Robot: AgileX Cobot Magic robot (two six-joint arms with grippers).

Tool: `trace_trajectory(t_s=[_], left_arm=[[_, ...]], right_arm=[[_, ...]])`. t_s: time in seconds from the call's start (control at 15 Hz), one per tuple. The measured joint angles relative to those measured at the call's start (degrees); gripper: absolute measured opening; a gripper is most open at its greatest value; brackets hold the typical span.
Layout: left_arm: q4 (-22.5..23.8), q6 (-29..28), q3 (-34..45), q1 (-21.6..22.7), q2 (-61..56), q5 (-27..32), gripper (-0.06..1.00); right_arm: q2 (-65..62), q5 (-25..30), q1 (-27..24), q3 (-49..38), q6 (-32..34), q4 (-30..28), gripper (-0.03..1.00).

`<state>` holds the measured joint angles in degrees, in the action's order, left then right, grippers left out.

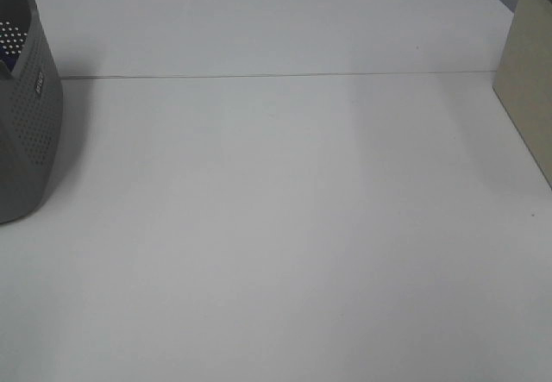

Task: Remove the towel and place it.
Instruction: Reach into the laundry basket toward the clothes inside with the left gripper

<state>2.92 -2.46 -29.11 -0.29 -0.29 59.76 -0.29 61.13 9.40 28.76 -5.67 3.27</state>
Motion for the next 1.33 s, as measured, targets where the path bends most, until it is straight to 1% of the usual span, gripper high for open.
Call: trace_trajectory(t_s=[1.33], left_arm=[[0.00, 0.17, 0.00, 0.00, 0.00, 0.00, 0.99]], right_arm=[[0.00, 0.00, 0.00, 0.00, 0.00, 0.00, 0.76]])
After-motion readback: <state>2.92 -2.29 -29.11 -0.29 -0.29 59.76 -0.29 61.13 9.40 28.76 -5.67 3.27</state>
